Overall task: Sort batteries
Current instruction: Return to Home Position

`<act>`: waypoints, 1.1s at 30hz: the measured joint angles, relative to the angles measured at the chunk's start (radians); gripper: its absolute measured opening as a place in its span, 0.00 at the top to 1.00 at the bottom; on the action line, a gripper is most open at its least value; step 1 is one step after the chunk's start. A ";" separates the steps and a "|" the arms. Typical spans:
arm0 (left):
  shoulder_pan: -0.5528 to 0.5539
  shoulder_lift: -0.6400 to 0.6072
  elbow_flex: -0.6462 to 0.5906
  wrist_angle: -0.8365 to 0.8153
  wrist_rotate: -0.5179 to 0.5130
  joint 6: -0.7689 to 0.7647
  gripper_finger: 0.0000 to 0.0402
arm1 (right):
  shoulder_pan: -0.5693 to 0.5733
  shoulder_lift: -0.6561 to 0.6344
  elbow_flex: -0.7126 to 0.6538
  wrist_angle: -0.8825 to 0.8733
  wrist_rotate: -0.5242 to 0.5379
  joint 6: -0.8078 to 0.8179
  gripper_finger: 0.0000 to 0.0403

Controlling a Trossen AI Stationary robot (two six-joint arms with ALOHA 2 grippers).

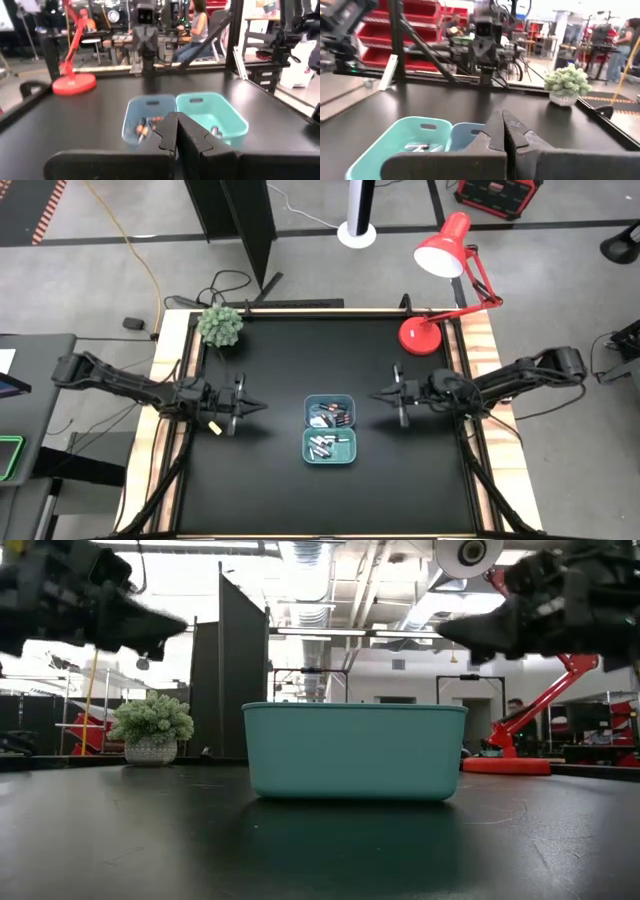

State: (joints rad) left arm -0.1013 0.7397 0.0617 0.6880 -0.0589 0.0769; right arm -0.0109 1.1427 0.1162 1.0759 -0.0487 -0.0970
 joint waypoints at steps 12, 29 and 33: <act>0.015 -0.127 -0.050 -0.082 -0.085 0.001 1.00 | -0.033 -0.085 -0.109 -0.032 -0.001 -0.014 1.00; 0.014 -0.739 -0.054 -0.615 -0.095 0.020 1.00 | -0.085 -0.780 -0.110 -0.765 0.000 -0.062 1.00; 0.017 -0.721 -0.055 -0.635 -0.099 0.036 1.00 | -0.067 -0.894 -0.110 -0.868 -0.003 -0.069 1.00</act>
State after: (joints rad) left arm -0.0843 0.0191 0.0071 0.0528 -0.1578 0.1127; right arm -0.0778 0.2484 0.0063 0.2082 -0.0517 -0.1658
